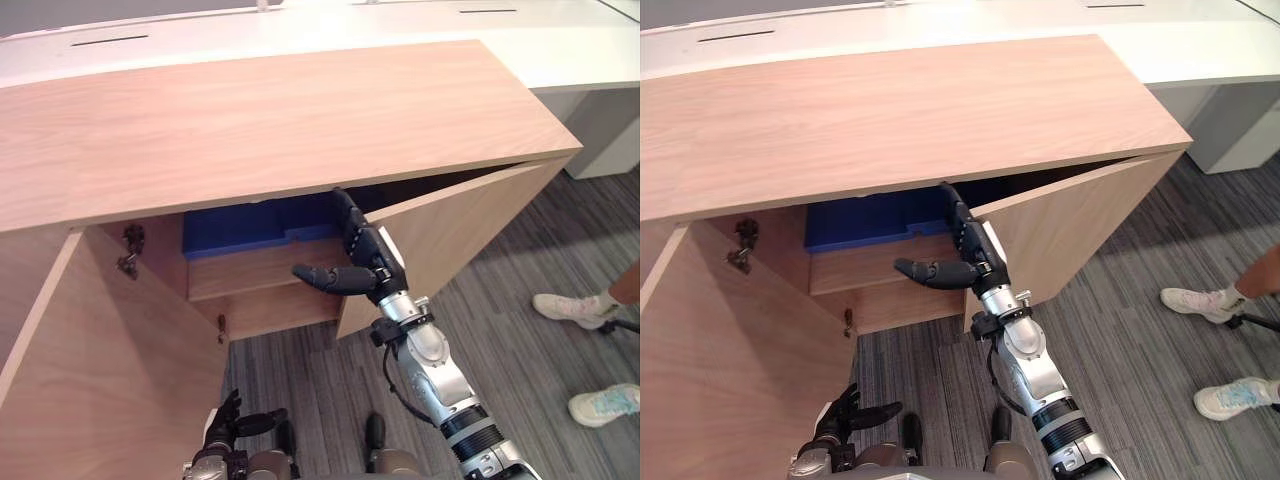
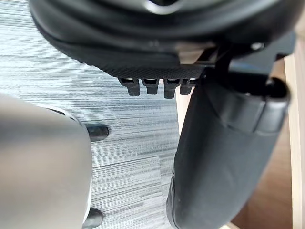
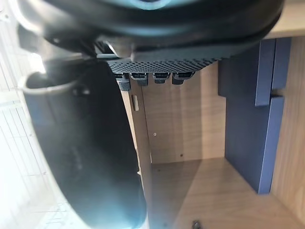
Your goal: Walk over to the cabinet, pick up the folder, carry it to the office cabinet, place the folder inside the office cabinet, then close the office cabinet door
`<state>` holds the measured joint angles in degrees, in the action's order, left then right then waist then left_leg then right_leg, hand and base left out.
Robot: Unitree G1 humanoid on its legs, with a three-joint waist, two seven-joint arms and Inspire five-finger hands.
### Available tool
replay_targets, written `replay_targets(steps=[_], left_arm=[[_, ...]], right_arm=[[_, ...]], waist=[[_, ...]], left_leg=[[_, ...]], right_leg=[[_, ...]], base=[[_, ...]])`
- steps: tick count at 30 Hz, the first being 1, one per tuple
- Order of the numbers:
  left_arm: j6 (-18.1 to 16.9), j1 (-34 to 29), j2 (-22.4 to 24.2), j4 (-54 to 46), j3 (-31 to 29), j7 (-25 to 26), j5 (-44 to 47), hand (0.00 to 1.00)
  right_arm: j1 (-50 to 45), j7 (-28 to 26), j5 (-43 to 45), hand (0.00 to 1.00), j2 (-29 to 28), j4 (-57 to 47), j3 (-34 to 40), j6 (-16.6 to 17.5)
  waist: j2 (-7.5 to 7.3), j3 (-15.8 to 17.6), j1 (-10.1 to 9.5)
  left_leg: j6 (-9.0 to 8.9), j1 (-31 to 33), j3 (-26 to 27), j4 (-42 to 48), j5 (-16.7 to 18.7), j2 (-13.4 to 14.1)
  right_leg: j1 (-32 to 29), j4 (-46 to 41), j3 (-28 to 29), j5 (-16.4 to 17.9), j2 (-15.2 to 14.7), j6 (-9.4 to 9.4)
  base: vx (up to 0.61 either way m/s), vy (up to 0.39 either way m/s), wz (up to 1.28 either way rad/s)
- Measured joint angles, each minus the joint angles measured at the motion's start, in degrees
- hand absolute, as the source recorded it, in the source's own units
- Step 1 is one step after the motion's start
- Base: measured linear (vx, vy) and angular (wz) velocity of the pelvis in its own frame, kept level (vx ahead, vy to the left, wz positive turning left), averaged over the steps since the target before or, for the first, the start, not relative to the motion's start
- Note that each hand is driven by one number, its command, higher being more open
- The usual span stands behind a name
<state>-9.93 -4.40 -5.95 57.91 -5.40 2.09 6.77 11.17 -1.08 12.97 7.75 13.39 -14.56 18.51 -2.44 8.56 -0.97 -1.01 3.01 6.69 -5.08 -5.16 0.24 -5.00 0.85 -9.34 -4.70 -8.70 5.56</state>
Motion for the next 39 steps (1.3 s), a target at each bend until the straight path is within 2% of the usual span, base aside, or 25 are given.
replay_targets(steps=[4,6,12,17,20,22,27,29,30,34,37,39], left_arm=[[0.37,-0.17,0.84,-1.05,-2.31,0.33,0.74,1.0],[0.41,-0.24,0.87,-1.11,-2.79,0.32,0.72,1.0],[0.9,-0.47,0.3,-0.99,-3.26,-0.16,-0.02,1.0],[0.98,-0.51,0.3,-0.99,-2.37,-1.07,-0.08,1.0],[0.97,-0.48,0.43,-1.02,-0.99,-1.14,-0.08,1.0],[0.97,-0.48,0.53,-1.03,0.4,-1.1,-0.04,1.0],[0.97,-0.9,0.58,-1.03,0.49,-0.34,0.98,1.0],[0.97,-1.14,0.58,-1.09,0.48,0.03,1.3,1.0],[0.96,-1.37,0.52,-1.28,0.47,0.13,1.55,1.0],[0.98,-1.65,0.23,-1.58,0.13,0.21,3.52,1.0],[0.96,-2.88,0.33,-3.38,-1.67,0.55,5.77,1.0],[0.69,-4.84,0.56,-5.09,-3.77,0.72,7.99,1.0]], right_arm=[[-1.48,2.7,-0.87,1.0,-1.39,3.54,4.1,-2.41],[-3.37,2.81,-0.87,1.0,-1.58,5.25,4.48,-3.16],[-10.98,-0.22,-2.28,1.0,-0.88,16.07,3.38,-7.08],[-12.91,-2.37,-7.34,1.0,-0.06,22.48,2.7,-7.99],[-12.85,-1.15,-11.12,1.0,-0.26,25.88,4.09,-8.02],[-13.14,1.13,-14.3,1.0,-1.24,30.52,7.86,-8.32],[-14.52,5.03,-15.36,1.0,-1.66,37.27,15.46,-10.32],[-16.51,5.88,-15.22,1.0,-1.6,38.06,17.07,-10.99],[-17.65,6.18,-14.83,1.0,-1.47,38.42,17.75,-11.54],[-20.22,6.21,-12.51,1.0,-1.71,39.72,20.03,-12.02],[-21.42,6.33,-11.88,1.0,-2.35,40.17,21.68,-12.09],[-21.29,6.52,-10.72,1.0,-2.59,40.26,22.77,-12.11]], waist=[[0.05,-0.07,-1.94],[0.05,-0.08,-2.15],[-0.02,-0.14,-1.51],[-0.03,-0.15,-1.03],[-0.05,-0.2,-0.68],[-0.04,-0.23,-0.27],[-0.01,-0.28,0.2],[-0.01,-0.29,0.35],[-0.07,-0.27,0.6],[-0.29,-0.44,1.02],[-0.33,-0.49,0.89],[0.13,-0.82,-0.01]], left_leg=[[-0.19,0.46,-1.49,-0.34,-0.59,0.02],[-0.19,0.48,-1.54,-0.35,-0.59,-0.13],[-0.02,0.37,-0.91,-0.33,-0.36,-0.64],[-0.06,-1.27,1.43,-0.02,0.52,-0.43],[-0.26,-2.31,1.91,0.0,0.93,-0.47],[-0.39,-3.02,2.01,0.01,1.11,-0.24],[-0.39,-4.26,2.76,-0.21,1.1,0.06],[-0.36,-4.79,2.84,-0.29,1.09,0.18],[-0.65,-4.63,2.61,-0.29,1.27,0.22],[-0.45,-1.35,-1.32,0.98,1.25,0.01],[-0.73,0.54,-7.08,1.2,1.06,-0.43],[-1.43,1.77,-11.26,1.21,-0.11,-0.54]], right_leg=[[0.42,0.2,-0.3,0.08,-0.01,0.09],[0.63,0.36,-0.14,0.12,-0.14,0.14],[1.0,1.44,1.69,0.06,-0.26,0.38],[1.66,2.04,3.87,-0.55,0.12,0.77],[2.38,2.19,4.37,-0.55,0.39,0.78],[3.01,2.19,4.49,-0.55,0.63,0.77],[3.48,1.55,5.12,-0.35,0.92,0.47],[3.04,-0.37,5.19,0.86,0.94,0.35],[1.8,-3.08,5.17,2.49,0.85,0.53],[-1.65,-8.78,4.4,6.41,0.24,0.7],[-0.44,-8.05,2.63,7.4,0.49,0.68],[1.53,-6.38,-0.1,7.56,1.24,0.4]], base=[[-0.11,0.022,0.28],[-0.03,0.03,0.11],[0.05,0.027,-0.06],[0.12,0.001,-0.24],[0.08,-0.003,-0.14],[0.03,-0.011,-0.04],[-0.06,-0.017,-0.1],[-0.14,-0.021,-0.02],[-0.14,-0.029,0.13],[-0.08,-0.035,0.43],[0.01,-0.025,0.91],[0.05,-0.046,1.0]])
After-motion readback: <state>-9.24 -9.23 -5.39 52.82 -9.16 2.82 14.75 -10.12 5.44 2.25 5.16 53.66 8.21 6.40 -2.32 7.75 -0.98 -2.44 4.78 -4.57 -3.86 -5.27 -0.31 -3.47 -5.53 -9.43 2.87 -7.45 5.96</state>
